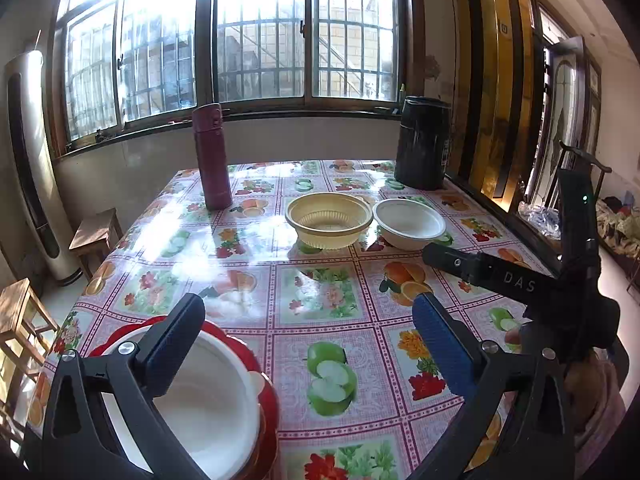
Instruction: Organize plates and bowls
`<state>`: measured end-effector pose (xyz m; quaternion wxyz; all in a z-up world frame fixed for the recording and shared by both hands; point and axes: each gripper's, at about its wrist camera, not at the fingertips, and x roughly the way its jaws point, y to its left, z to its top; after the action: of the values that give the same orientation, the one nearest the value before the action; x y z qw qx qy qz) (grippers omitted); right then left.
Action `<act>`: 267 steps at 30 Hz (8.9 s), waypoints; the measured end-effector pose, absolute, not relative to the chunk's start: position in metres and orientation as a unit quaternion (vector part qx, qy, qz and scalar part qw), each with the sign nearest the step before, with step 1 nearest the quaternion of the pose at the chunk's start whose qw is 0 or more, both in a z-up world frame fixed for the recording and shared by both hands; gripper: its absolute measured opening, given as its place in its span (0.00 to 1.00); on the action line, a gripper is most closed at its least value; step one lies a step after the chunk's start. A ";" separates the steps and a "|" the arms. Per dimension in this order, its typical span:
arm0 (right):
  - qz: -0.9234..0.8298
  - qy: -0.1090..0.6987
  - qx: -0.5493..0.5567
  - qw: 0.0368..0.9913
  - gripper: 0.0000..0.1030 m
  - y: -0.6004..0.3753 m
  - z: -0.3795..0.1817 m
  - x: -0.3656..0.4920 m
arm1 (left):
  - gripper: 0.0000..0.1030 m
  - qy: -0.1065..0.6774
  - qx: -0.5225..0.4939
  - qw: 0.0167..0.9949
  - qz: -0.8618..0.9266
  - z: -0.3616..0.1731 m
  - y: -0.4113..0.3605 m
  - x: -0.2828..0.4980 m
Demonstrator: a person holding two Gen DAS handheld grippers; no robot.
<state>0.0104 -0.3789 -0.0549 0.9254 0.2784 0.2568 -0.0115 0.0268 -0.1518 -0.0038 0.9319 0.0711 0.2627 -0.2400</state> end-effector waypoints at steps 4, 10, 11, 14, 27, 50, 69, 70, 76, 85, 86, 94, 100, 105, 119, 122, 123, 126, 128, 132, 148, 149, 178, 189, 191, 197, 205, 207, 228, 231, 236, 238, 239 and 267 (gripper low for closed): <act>-0.051 0.243 0.292 0.924 0.84 -0.432 -0.049 0.018 | 1.00 0.278 0.087 0.930 -0.224 -0.007 -0.203 0.060; -0.093 0.187 0.361 0.909 0.86 -0.507 -0.035 0.029 | 1.00 0.301 0.090 0.928 -0.200 -0.014 -0.263 0.104; -0.091 0.173 0.379 0.905 0.86 -0.516 -0.034 0.030 | 1.00 0.301 0.087 0.929 -0.196 -0.014 -0.270 0.107; -0.074 0.148 0.415 0.895 0.86 -0.534 -0.033 0.038 | 1.00 0.302 0.079 0.932 -0.186 -0.015 -0.287 0.119; 0.062 0.172 0.491 0.852 0.87 -0.538 -0.066 0.067 | 1.00 0.304 0.045 0.940 -0.150 -0.031 -0.294 0.151; 0.133 0.250 0.452 0.846 0.86 -0.480 -0.097 0.113 | 1.00 0.333 -0.002 0.931 -0.149 -0.051 -0.265 0.177; 0.120 0.268 0.399 0.869 0.86 -0.465 -0.095 0.112 | 1.00 0.354 0.011 0.924 -0.142 -0.066 -0.238 0.204; 0.120 0.268 0.398 0.869 0.86 -0.464 -0.095 0.111 | 1.00 0.354 0.009 0.924 -0.141 -0.066 -0.236 0.205; 0.117 0.271 0.389 0.872 0.86 -0.462 -0.095 0.111 | 1.00 0.355 0.006 0.924 -0.143 -0.067 -0.235 0.206; 0.114 0.272 0.385 0.875 0.86 -0.460 -0.095 0.112 | 1.00 0.355 0.004 0.924 -0.145 -0.067 -0.234 0.206; 0.114 0.272 0.385 0.874 0.86 -0.460 -0.095 0.112 | 1.00 0.355 0.004 0.924 -0.145 -0.067 -0.234 0.206; 0.113 0.274 0.384 0.874 0.86 -0.460 -0.095 0.112 | 1.00 0.356 0.004 0.923 -0.144 -0.068 -0.234 0.206; 0.112 0.277 0.385 0.873 0.86 -0.459 -0.096 0.113 | 1.00 0.357 0.004 0.923 -0.143 -0.069 -0.235 0.205; 0.111 0.277 0.385 0.873 0.86 -0.459 -0.096 0.113 | 1.00 0.358 0.003 0.923 -0.143 -0.069 -0.236 0.205; 0.109 0.278 0.384 0.874 0.86 -0.459 -0.097 0.114 | 1.00 0.362 0.002 0.921 -0.144 -0.071 -0.236 0.206; 0.098 0.279 0.382 0.875 0.86 -0.459 -0.095 0.114 | 1.00 0.365 -0.003 0.920 -0.143 -0.072 -0.234 0.207; 0.092 0.280 0.382 0.876 0.86 -0.458 -0.095 0.115 | 1.00 0.367 -0.004 0.919 -0.142 -0.072 -0.233 0.208; 0.074 0.281 0.388 0.875 0.86 -0.457 -0.092 0.117 | 1.00 0.373 -0.012 0.917 -0.137 -0.074 -0.229 0.211; 0.066 0.276 0.397 0.873 0.86 -0.456 -0.092 0.119 | 1.00 0.379 -0.019 0.916 -0.134 -0.076 -0.226 0.213; 0.050 0.273 0.413 0.867 0.86 -0.451 -0.094 0.129 | 1.00 0.390 -0.026 0.912 -0.125 -0.079 -0.222 0.219; -0.018 0.272 0.468 0.841 0.86 -0.434 -0.109 0.185 | 1.00 0.417 -0.085 0.899 -0.101 -0.084 -0.192 0.235; -0.023 0.272 0.470 0.839 0.86 -0.434 -0.111 0.188 | 1.00 0.417 -0.086 0.899 -0.102 -0.084 -0.192 0.235; -0.123 0.306 0.407 0.851 0.18 -0.433 -0.128 0.215 | 1.00 0.424 -0.087 0.896 -0.097 -0.087 -0.191 0.239; -0.122 0.313 0.410 0.848 0.15 -0.433 -0.126 0.212 | 1.00 0.414 -0.097 0.899 -0.100 -0.080 -0.187 0.235; -0.118 0.315 0.407 0.849 0.13 -0.430 -0.125 0.212 | 1.00 0.412 -0.099 0.900 -0.102 -0.078 -0.187 0.234; -0.111 0.328 0.389 0.854 0.11 -0.422 -0.120 0.210 | 1.00 0.407 -0.097 0.902 -0.104 -0.073 -0.187 0.232; -0.103 0.349 0.372 0.854 0.11 -0.420 -0.115 0.194 | 1.00 0.424 -0.091 0.893 -0.121 -0.077 -0.194 0.232; -0.100 0.361 0.367 0.851 0.11 -0.422 -0.116 0.186 | 1.00 0.435 -0.086 0.887 -0.129 -0.080 -0.198 0.233; -0.060 0.362 0.401 0.839 0.41 -0.458 -0.109 0.127 | 1.00 0.475 -0.041 0.857 -0.197 -0.081 -0.223 0.226; -0.065 0.364 0.401 0.838 0.41 -0.462 -0.110 0.126 | 1.00 0.459 0.002 0.869 -0.183 -0.078 -0.230 0.222; -0.067 0.357 0.391 0.846 0.40 -0.458 -0.106 0.125 | 1.00 0.459 0.018 0.867 -0.193 -0.078 -0.235 0.219; -0.067 0.356 0.385 0.849 0.40 -0.456 -0.104 0.126 | 1.00 0.456 0.018 0.868 -0.195 -0.077 -0.235 0.218; -0.066 0.357 0.384 0.849 0.39 -0.455 -0.105 0.126 | 1.00 0.455 0.019 0.869 -0.191 -0.076 -0.234 0.218; -0.085 0.357 0.357 0.859 0.11 -0.448 -0.108 0.130 | 0.15 0.477 0.014 0.844 -0.244 -0.087 -0.246 0.213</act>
<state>0.1299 -0.4478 -0.1082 0.8591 0.3567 0.3572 -0.0847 0.2129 -0.2463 -0.0874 0.8444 0.0137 0.4769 -0.2436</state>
